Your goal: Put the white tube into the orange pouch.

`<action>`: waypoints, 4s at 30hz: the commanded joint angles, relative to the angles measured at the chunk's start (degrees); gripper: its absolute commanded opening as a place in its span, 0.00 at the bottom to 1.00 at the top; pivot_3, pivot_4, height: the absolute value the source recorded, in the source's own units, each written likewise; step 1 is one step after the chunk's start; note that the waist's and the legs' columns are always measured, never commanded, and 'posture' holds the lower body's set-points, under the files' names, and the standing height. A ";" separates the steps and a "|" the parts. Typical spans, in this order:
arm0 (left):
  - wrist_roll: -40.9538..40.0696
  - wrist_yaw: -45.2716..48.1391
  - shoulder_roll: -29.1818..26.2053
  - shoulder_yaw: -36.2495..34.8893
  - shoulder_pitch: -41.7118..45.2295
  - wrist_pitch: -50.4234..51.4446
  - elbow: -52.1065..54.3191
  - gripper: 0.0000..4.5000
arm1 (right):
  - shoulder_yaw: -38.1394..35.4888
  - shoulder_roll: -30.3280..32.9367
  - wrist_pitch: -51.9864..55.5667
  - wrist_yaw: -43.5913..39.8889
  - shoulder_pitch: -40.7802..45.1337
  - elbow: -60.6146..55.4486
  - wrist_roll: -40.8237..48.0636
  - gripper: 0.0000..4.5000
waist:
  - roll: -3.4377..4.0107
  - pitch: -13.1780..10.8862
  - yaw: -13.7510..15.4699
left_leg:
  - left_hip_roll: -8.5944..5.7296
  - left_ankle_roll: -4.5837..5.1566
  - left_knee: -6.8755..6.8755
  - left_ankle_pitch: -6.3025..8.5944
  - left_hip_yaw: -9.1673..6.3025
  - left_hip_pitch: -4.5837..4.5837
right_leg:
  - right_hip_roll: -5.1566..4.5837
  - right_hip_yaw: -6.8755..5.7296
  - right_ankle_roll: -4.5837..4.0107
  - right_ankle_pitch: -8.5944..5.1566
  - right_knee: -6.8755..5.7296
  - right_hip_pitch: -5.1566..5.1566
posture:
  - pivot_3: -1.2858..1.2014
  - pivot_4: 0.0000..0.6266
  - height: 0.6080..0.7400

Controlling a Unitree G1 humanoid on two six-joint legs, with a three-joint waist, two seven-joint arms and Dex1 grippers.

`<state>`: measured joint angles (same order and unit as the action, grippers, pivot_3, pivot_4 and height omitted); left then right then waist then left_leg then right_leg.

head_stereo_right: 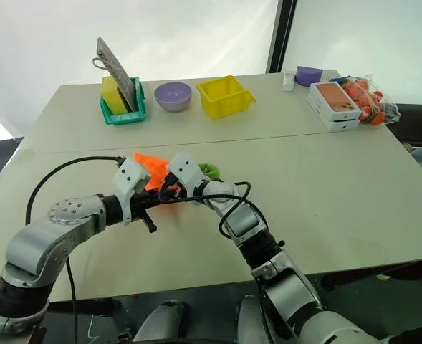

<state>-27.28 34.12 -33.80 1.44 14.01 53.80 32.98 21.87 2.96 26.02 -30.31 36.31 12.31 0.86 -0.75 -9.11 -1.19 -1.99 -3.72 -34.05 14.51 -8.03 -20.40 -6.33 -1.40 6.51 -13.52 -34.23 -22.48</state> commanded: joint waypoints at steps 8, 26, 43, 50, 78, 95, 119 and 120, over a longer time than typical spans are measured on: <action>-9.48 2.85 -2.17 -12.67 -5.80 -0.80 1.23 0.00 | -2.31 7.94 3.05 -11.40 -7.71 -21.25 7.39 0.99 | 0.00 0.00 0.21 | 0.02 0.00 0.02 0.00 0.00 -0.03 | 0.00 0.00 -0.08 -0.13 0.02 -0.02 | 0.52 0.24 1.00; -25.37 4.88 0.36 -19.99 -8.92 3.78 -11.21 0.00 | -1.70 10.00 5.86 -10.82 -14.96 -24.03 11.81 0.01 | -0.03 0.02 0.28 | 0.03 0.00 -0.01 0.01 0.00 -0.01 | -0.01 -0.01 -0.05 -0.23 0.05 -0.02 | 0.52 0.24 1.00; -24.52 7.24 -2.67 -17.95 -8.67 2.65 -11.87 0.00 | 1.64 -1.92 -5.54 -5.60 -1.22 -2.45 3.58 0.01 | -0.03 0.02 0.00 | 0.03 -0.01 0.13 0.00 0.00 -0.02 | 0.00 0.00 -0.30 -0.06 0.05 -0.11 | 0.52 0.24 1.00; -18.46 10.71 -10.28 -19.22 -15.91 -2.00 -11.80 0.00 | 0.15 5.91 -4.45 -10.56 -7.24 -14.55 5.57 0.01 | 0.06 -0.03 0.17 | 0.02 -0.02 0.12 0.01 0.01 -0.03 | 0.00 0.03 -0.28 -0.11 0.08 -0.10 | 0.52 0.24 1.00; -17.13 8.62 -6.91 -23.39 -15.67 -10.11 -12.06 0.65 | 4.12 13.32 -27.28 -9.72 -0.43 7.85 -10.88 0.61 | -0.09 0.06 0.16 | 0.05 -0.02 0.12 0.01 0.07 -0.06 | -0.02 0.01 -0.49 -0.15 0.09 -0.15 | 0.52 0.24 1.00; -16.87 9.60 -7.87 -18.26 -4.55 -10.58 -15.02 0.77 | -13.32 25.26 -10.13 -14.47 -20.51 -25.80 4.09 0.00 | -0.09 0.05 0.67 | 0.00 -0.02 0.07 0.01 0.04 -0.04 | -0.06 0.00 -0.22 -0.33 0.12 -0.01 | 0.52 0.24 1.00; 4.74 29.80 -8.00 2.94 13.75 -32.05 -37.72 0.99 | -20.39 19.91 5.65 -9.52 -22.40 -33.99 19.17 0.00 | -0.07 0.00 0.50 | 0.02 0.00 0.11 0.01 0.06 -0.13 | -0.06 -0.05 -0.02 -0.20 0.16 -0.07 | 0.52 0.24 1.00; 4.66 29.56 -7.94 2.62 13.33 -31.98 -37.48 0.99 | -20.70 19.87 6.19 -9.55 -22.33 -34.38 20.17 0.00 | -0.07 0.00 0.51 | 0.02 0.01 0.11 0.01 0.06 -0.11 | -0.06 -0.04 0.01 -0.22 0.16 -0.06 | 0.52 0.24 1.00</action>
<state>-22.45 63.84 -41.61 6.31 27.26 22.90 -5.62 2.90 23.04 31.92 -39.84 13.89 -18.86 18.67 -0.82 -9.11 -0.68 -1.97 -3.71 -33.93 14.52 -7.98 -20.52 -6.39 -1.45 6.51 -13.75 -34.08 -22.55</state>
